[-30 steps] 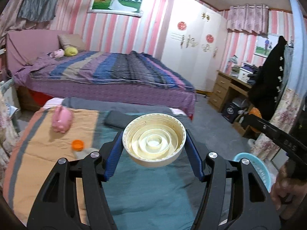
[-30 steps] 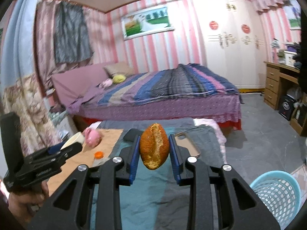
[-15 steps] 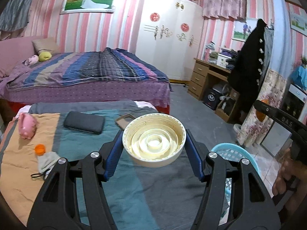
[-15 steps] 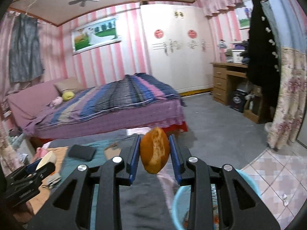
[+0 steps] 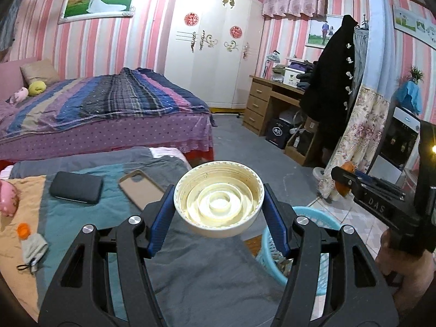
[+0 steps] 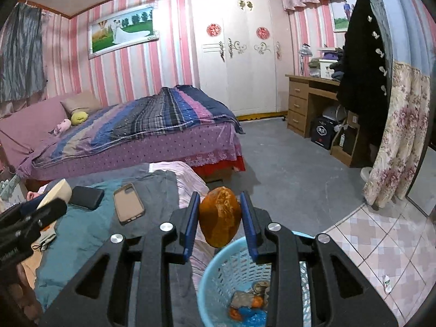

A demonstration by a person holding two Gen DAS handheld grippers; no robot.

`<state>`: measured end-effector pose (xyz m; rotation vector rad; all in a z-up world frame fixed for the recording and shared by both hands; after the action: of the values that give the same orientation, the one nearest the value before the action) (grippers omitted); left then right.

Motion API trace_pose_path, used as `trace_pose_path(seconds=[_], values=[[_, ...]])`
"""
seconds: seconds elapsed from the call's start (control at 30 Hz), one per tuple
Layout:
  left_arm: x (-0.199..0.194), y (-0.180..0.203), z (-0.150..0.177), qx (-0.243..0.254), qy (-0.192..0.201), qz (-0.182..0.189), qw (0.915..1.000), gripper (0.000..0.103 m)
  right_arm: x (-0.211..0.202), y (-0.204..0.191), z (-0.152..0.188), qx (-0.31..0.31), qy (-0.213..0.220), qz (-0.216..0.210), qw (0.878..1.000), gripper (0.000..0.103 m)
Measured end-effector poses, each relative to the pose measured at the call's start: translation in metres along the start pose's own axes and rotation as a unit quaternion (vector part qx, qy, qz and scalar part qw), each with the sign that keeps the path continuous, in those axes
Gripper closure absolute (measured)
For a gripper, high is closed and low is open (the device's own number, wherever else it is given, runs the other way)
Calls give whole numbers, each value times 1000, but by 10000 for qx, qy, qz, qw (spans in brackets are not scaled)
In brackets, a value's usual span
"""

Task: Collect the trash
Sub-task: 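Open the right gripper over the wastebasket while the left gripper releases the white bowl, then move both tools back to the bed toward the orange bowl and grey cloth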

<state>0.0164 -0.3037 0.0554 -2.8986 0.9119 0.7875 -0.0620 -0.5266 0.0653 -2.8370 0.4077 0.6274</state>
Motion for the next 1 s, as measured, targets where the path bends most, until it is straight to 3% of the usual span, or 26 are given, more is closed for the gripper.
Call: trace_pose_path(seconds=[0.37, 0.47, 0.67, 0.73, 0.77, 0.9, 1.0], values=[[32, 50, 3, 181, -192, 449, 9986, 42, 7, 15, 1, 259, -37, 111, 9996, 71], [38, 60, 6, 216, -279, 518, 9980, 42, 0, 28, -1, 377, 113, 398, 9984, 39], [50, 85, 15, 391, -470, 705, 9956, 41, -11, 42, -1, 822, 448, 818, 9922, 36], [56, 94, 18, 426, -567, 827, 9941, 23, -17, 50, 0, 949, 572, 951, 9893, 36], [58, 98, 20, 455, -589, 855, 9936, 8, -20, 53, 0, 1003, 630, 1006, 9878, 36], [55, 97, 19, 624, -533, 705, 9941, 6, -20, 67, -1, 1047, 590, 1129, 9863, 36], [41, 65, 12, 523, -368, 364, 9973, 6, -15, 67, -3, 1001, 532, 1035, 9881, 36]])
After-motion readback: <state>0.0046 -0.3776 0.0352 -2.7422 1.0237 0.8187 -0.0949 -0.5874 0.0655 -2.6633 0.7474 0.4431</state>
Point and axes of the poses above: each gripper's, at about its wrist camera, not at the fingertips, and x roughly the way its jaws point, y to its right, z to its underside, the point moved 2 cm from there along x, roughly the way its jaws point, and after that the axes turned 4 degrees about -z, right-handed, at the moved point
